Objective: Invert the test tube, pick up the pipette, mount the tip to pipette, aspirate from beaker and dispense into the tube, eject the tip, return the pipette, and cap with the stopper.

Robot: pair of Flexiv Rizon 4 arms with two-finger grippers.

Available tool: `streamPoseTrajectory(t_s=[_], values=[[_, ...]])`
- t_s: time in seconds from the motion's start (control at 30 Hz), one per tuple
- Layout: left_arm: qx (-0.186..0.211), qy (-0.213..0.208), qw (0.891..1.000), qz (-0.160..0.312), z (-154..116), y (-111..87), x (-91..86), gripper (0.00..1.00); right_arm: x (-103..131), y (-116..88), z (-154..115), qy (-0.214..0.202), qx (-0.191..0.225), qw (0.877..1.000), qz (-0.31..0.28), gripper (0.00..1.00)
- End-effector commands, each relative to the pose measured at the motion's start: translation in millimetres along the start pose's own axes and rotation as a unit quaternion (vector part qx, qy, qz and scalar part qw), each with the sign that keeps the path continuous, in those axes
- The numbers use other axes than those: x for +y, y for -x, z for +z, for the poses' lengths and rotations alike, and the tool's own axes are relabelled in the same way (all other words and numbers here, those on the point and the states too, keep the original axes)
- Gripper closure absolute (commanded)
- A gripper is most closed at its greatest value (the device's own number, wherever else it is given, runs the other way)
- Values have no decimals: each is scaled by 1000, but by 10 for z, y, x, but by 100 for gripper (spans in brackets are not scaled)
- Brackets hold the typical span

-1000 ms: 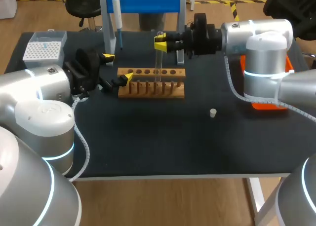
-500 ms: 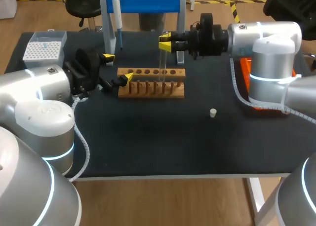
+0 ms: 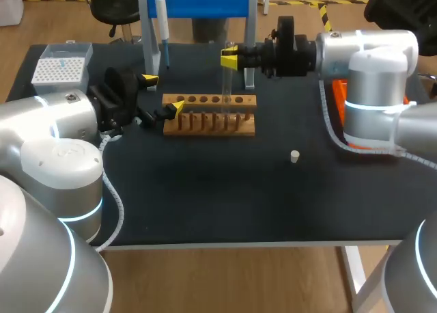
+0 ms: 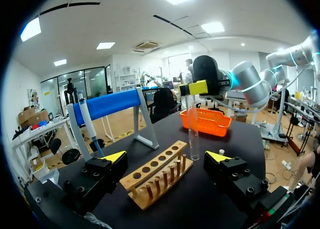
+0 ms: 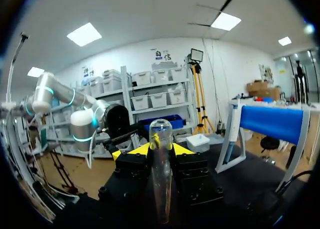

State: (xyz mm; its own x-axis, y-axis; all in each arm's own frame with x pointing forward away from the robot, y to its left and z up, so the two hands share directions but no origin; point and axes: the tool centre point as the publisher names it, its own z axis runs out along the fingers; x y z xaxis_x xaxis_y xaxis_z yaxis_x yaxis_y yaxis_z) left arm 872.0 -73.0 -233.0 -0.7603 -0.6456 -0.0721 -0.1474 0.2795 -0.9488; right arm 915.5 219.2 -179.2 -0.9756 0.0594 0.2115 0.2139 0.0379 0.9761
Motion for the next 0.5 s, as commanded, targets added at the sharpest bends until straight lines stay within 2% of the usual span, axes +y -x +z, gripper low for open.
streamPoseTrajectory(t_s=[0.03, 0.23, 0.37, 0.5], values=[[2, -5, 1000, 1, -10, 7, 27, 0, 76, 46, -22, -33, 7, 993, 109, 100], [2, -5, 1000, 1, -10, 7, 27, 0, 69, 97, -72, -34, 24, 972, 233, 100], [2, -5, 1000, 1, -10, 7, 27, 0, 64, 134, -106, -22, 37, 944, 328, 100], [2, -5, 1000, 1, -10, 7, 27, 0, 61, 136, -125, -20, 57, 919, 391, 100]])
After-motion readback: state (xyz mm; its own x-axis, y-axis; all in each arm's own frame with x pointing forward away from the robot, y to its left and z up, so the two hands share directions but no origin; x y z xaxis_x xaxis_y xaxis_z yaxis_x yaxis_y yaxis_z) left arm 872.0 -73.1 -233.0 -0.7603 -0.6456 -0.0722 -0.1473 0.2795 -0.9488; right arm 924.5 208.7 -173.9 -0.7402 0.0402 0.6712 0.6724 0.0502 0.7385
